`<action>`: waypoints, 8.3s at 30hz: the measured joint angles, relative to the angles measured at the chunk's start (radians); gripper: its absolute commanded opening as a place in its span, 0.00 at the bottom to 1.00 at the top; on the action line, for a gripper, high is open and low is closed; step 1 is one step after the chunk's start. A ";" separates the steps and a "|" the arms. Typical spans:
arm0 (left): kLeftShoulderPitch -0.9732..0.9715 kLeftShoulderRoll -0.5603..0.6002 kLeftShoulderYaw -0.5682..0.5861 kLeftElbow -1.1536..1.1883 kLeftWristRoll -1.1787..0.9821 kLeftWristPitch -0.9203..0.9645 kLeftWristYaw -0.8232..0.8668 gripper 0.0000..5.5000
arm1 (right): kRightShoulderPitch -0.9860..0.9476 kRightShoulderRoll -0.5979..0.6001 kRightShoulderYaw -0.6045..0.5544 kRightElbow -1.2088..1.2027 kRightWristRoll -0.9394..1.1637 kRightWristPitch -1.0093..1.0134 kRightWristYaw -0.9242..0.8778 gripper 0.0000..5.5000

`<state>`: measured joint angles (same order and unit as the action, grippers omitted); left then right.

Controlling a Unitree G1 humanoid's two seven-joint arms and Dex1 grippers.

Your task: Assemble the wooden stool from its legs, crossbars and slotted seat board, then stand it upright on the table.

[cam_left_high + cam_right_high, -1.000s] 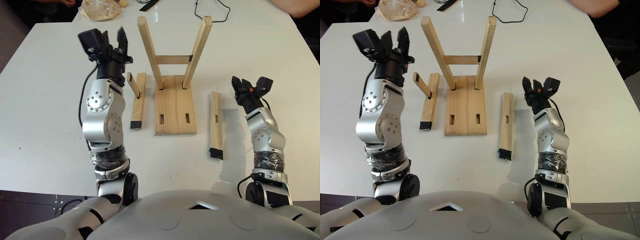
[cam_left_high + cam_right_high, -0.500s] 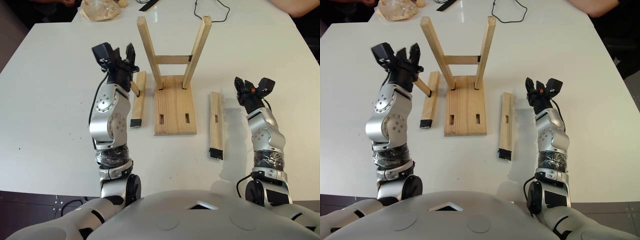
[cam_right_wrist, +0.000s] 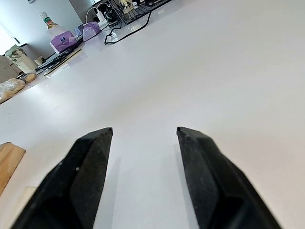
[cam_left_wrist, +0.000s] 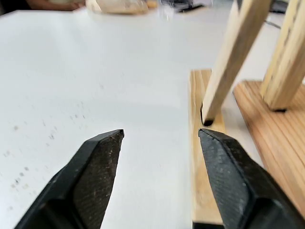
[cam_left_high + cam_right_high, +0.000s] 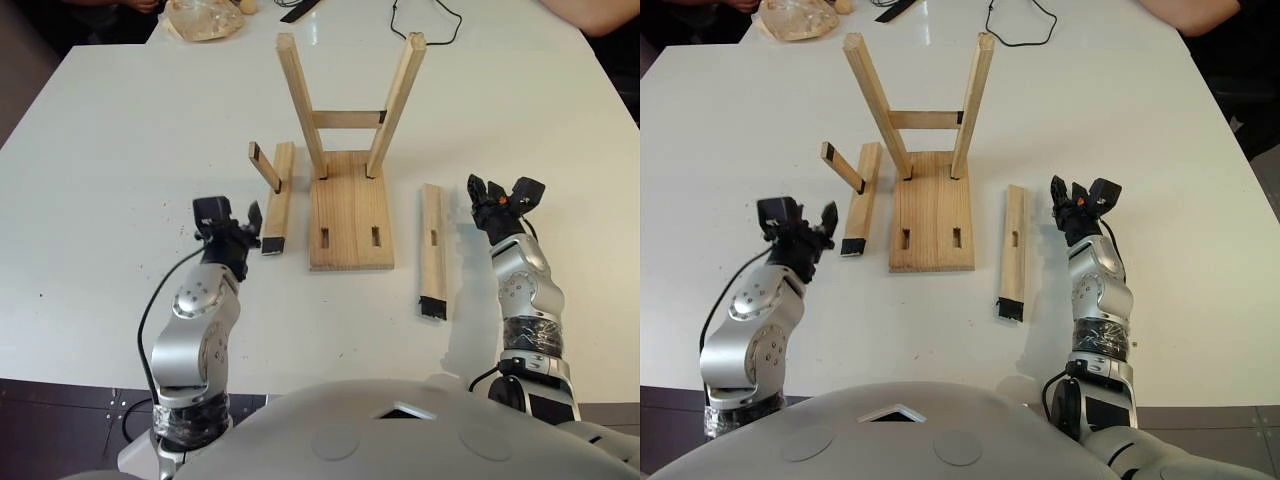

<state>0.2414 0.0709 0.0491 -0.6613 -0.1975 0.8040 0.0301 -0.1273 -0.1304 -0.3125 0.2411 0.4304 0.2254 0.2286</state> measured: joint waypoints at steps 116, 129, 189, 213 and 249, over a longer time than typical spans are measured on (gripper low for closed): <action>-0.584 0.441 0.255 0.243 -0.959 0.031 -0.850 0.36 | -0.550 -0.336 0.130 -0.450 0.754 0.731 0.609 0.40; -0.567 0.506 0.130 0.259 -0.900 0.006 -1.003 0.36 | -0.619 -0.355 0.152 -0.397 0.782 0.771 0.674 0.40; -0.522 0.760 -0.275 0.699 0.149 -0.747 -1.039 0.60 | -0.403 -0.445 0.277 -0.434 0.325 0.432 0.792 0.37; -0.788 0.628 -0.434 0.952 0.898 -1.433 -0.340 0.60 | -0.171 -0.518 0.378 -0.496 0.156 0.218 0.932 0.37; -0.449 0.179 0.299 0.346 -0.332 -0.337 -0.208 0.60 | -0.180 -0.537 0.392 -0.432 0.178 0.176 0.981 0.37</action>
<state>-0.2080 0.2503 0.3483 -0.3150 -0.5294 0.4672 -0.1776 -0.3078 -0.6673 0.0799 -0.1905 0.6083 0.4014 1.2093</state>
